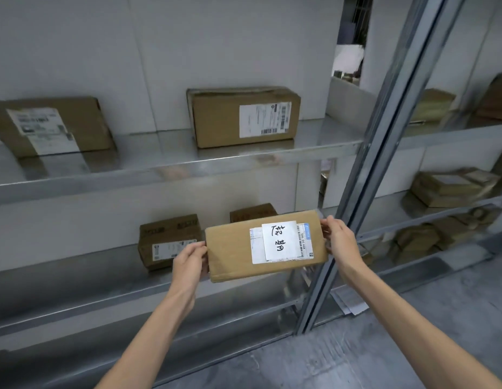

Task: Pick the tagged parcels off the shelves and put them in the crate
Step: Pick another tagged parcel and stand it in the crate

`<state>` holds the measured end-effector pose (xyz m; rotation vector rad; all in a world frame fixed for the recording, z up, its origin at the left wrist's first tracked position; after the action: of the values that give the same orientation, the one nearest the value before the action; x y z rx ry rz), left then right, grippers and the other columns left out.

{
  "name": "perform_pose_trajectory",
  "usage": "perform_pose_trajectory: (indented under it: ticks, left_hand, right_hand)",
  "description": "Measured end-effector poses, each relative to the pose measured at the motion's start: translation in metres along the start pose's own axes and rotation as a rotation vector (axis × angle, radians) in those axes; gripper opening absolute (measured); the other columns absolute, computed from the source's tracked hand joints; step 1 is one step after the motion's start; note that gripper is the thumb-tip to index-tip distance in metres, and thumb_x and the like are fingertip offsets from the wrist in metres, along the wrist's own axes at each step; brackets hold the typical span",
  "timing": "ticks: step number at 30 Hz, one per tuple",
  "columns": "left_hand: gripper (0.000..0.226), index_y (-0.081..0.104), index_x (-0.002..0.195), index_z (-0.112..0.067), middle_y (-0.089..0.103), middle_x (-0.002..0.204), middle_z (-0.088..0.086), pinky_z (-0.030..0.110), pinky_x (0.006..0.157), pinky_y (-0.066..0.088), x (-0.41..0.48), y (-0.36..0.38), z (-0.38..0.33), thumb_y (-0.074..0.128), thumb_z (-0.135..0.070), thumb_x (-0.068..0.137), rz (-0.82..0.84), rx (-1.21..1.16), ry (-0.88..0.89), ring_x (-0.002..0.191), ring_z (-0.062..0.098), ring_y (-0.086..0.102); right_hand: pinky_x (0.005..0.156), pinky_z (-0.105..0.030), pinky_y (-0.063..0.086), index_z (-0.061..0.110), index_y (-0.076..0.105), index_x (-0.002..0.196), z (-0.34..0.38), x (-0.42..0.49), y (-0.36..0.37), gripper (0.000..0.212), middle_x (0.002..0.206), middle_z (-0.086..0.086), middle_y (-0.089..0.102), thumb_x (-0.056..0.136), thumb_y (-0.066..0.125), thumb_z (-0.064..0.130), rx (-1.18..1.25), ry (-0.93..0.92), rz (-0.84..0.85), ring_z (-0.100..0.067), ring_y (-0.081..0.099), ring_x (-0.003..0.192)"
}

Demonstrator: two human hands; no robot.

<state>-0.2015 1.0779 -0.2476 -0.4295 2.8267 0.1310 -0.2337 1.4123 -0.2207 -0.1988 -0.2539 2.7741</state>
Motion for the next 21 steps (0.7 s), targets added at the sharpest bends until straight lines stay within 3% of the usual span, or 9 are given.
perform_pose_trajectory:
  ticks: [4, 8, 13, 15, 18, 21]
  left_hand:
    - [0.022, 0.065, 0.103, -0.014, 0.069, 0.095, 0.004, 0.029, 0.073, 0.050, -0.024, 0.009, -0.057, 0.043, -0.009, 0.104, 0.038, -0.042, 0.058, 0.083, 0.015, 0.063]
    - [0.024, 0.068, 0.099, -0.014, 0.072, 0.101, 0.010, 0.028, 0.068, 0.051, -0.040, 0.018, -0.097, 0.045, -0.008, 0.102, 0.073, -0.036, 0.100, 0.088, 0.020, 0.067]
    - [0.024, 0.069, 0.106, -0.015, 0.073, 0.110, 0.010, 0.037, 0.084, 0.056, -0.063, 0.042, -0.132, 0.046, -0.010, 0.102, 0.126, -0.009, 0.170, 0.103, 0.025, 0.069]
    - [0.024, 0.069, 0.108, -0.014, 0.073, 0.109, 0.008, 0.041, 0.091, 0.055, -0.075, 0.058, -0.142, 0.045, -0.010, 0.102, 0.139, 0.006, 0.186, 0.102, 0.023, 0.068]
    - [0.025, 0.067, 0.112, -0.012, 0.072, 0.106, 0.004, 0.033, 0.084, 0.055, -0.096, 0.091, -0.151, 0.044, -0.010, 0.103, 0.189, -0.003, 0.206, 0.099, 0.018, 0.067]
    - [0.025, 0.067, 0.107, -0.013, 0.071, 0.103, 0.003, 0.031, 0.080, 0.055, -0.117, 0.134, -0.156, 0.043, -0.008, 0.102, 0.239, -0.011, 0.217, 0.093, 0.015, 0.067]
  right_hand:
    - [0.101, -0.047, 0.047, 0.024, 0.064, 0.104, 0.055, -0.017, -0.023, 0.034, 0.102, 0.003, 0.071, 0.103, 0.037, 0.044, 0.020, -0.058, -0.053, -0.012, 0.065, 0.099]
    - [0.099, -0.044, 0.048, 0.024, 0.064, 0.102, 0.095, -0.033, -0.046, 0.033, 0.099, 0.004, 0.072, 0.103, 0.037, 0.044, 0.054, -0.105, -0.089, -0.011, 0.066, 0.095]
    - [0.088, -0.040, 0.049, 0.022, 0.063, 0.100, 0.130, -0.049, -0.088, 0.032, 0.095, 0.003, 0.070, 0.104, 0.039, 0.042, 0.074, -0.185, -0.150, -0.016, 0.065, 0.093]
    - [0.091, -0.043, 0.050, 0.024, 0.063, 0.098, 0.135, -0.053, -0.109, 0.031, 0.096, 0.004, 0.070, 0.104, 0.039, 0.042, 0.072, -0.205, -0.166, -0.016, 0.065, 0.095]
    - [0.100, -0.052, 0.047, 0.027, 0.064, 0.093, 0.136, -0.057, -0.149, 0.031, 0.099, 0.003, 0.071, 0.102, 0.040, 0.044, 0.073, -0.211, -0.208, -0.019, 0.065, 0.102]
    - [0.099, -0.051, 0.048, 0.025, 0.064, 0.095, 0.137, -0.066, -0.197, 0.031, 0.099, 0.000, 0.071, 0.102, 0.040, 0.043, 0.071, -0.224, -0.282, -0.022, 0.066, 0.102]
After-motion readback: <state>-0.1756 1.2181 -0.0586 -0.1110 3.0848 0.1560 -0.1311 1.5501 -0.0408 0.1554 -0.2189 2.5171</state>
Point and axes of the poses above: each hand's wrist, its own x-axis towards the middle knuckle, its own y-axis out of the palm, z = x × y, the point moved 7 cm from there along x, towards the middle knuckle
